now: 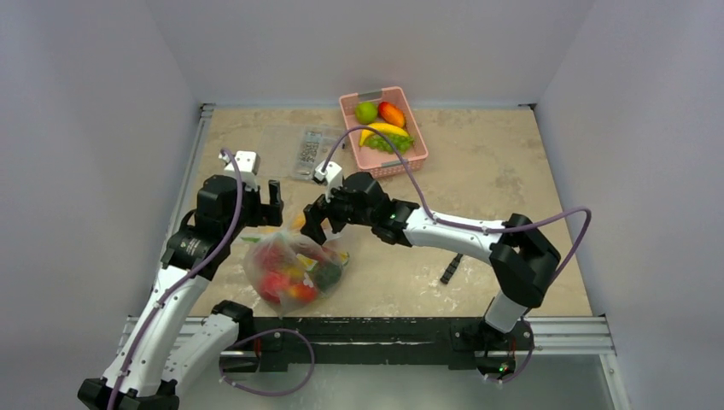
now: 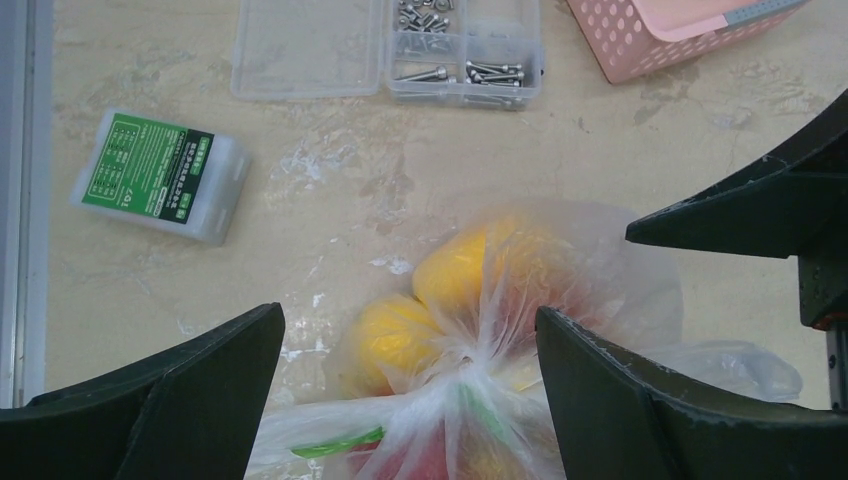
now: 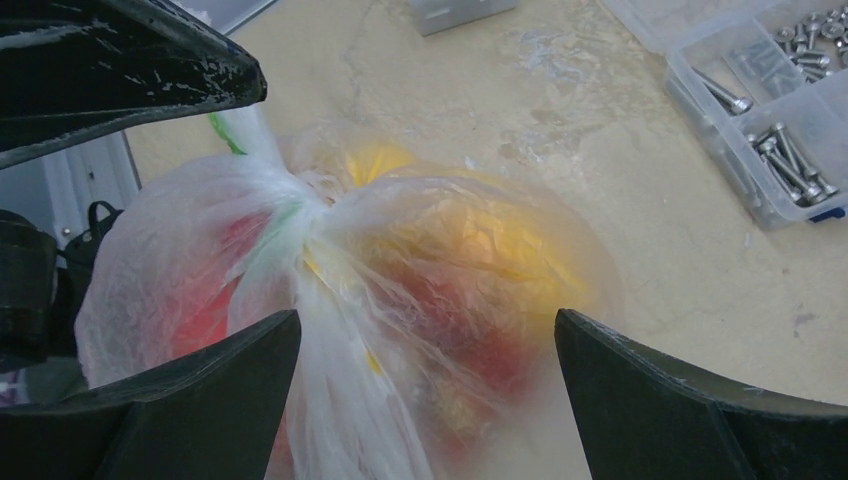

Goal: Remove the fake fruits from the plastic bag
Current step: Adjust the plastic bag at the center of the board.

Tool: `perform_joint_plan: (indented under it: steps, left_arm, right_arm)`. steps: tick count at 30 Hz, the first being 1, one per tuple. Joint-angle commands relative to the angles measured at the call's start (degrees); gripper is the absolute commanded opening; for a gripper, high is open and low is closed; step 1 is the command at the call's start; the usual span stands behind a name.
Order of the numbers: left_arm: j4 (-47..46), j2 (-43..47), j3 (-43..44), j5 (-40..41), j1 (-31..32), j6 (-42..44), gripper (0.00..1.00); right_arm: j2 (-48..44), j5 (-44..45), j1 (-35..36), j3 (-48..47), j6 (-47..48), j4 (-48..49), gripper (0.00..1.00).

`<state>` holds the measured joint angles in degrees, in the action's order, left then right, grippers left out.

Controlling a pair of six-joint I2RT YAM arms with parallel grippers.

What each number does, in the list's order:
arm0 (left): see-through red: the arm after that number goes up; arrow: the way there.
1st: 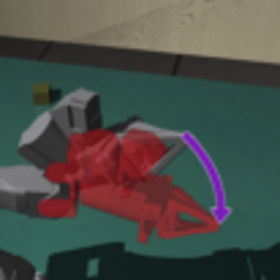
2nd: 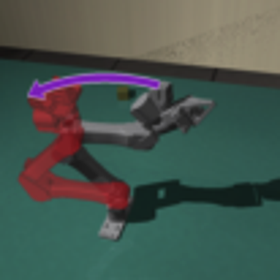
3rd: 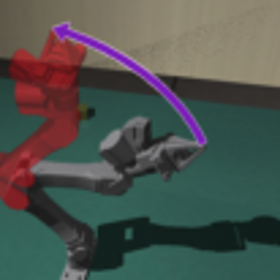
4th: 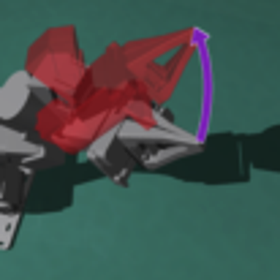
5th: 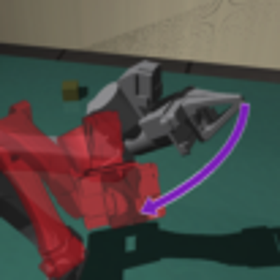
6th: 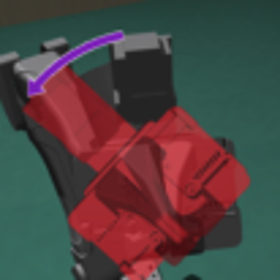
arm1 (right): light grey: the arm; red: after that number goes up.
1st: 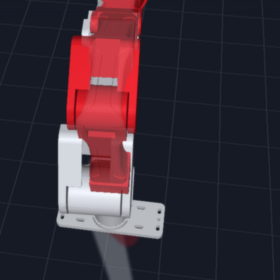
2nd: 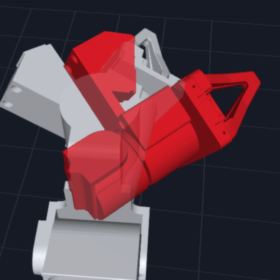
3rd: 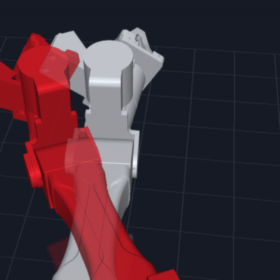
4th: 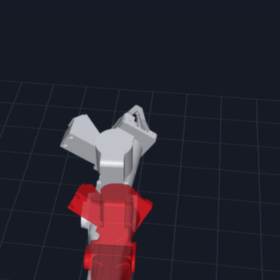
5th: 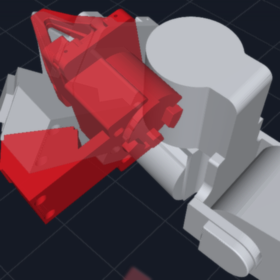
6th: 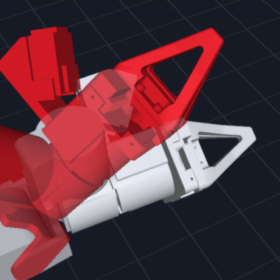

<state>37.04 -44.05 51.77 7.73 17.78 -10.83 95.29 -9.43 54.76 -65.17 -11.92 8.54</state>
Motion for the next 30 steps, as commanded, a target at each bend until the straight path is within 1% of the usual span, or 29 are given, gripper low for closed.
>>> perform_joint_plan:
  steps: [1,5,10,12,15,18,19,20,25,27,30]
  left_arm:
    - [-1.69,0.56,-0.22,0.40,0.32,1.04,0.96]
    - [-1.69,0.18,-0.36,0.40,0.29,1.04,0.96]
    - [-1.69,-0.68,-0.08,0.40,0.31,1.04,0.96]
    - [-1.69,-0.68,-0.13,0.40,0.32,1.04,0.96]
    - [-1.69,-0.80,-0.17,0.40,0.32,1.04,0.96]
    - [-1.69,-1.49,-0.10,0.40,0.32,1.04,0.96]
    - [-1.69,-1.66,-0.01,0.40,0.32,1.04,0.96]
    - [-1.69,-1.96,0.07,0.40,0.31,1.04,0.96]
    - [-1.69,-2.80,0.00,0.40,0.35,1.04,0.96]
    - [-1.69,-3.52,0.15,0.40,0.46,1.04,0.96]
    - [-1.69,-5.44,0.47,0.40,0.80,1.04,0.96]
  right_arm:
    - [2.02,2.69,1.07,-4.98,6.83,0.79,0.99]
    - [4.49,4.79,3.26,-7.49,11.40,-1.40,0.99]
    - [6.84,10.79,3.89,-8.72,11.62,-1.85,0.99]
    - [7.10,11.16,3.90,-8.49,11.26,-1.29,0.94]
    - [7.08,11.75,3.95,-6.82,8.66,0.70,0.79]
    - [6.04,13.46,3.96,-4.30,5.72,3.37,0.57]
    - [5.46,13.74,3.95,-3.08,4.95,4.81,0.52]
    - [4.91,14.12,3.95,-2.03,4.20,6.14,0.50]
    - [1.74,16.85,3.94,2.05,0.64,9.94,0.23]
    - [0.12,18.67,3.84,3.91,-0.83,11.21,0.16]
    - [-2.58,21.42,3.87,6.28,-2.59,12.42,0.09]
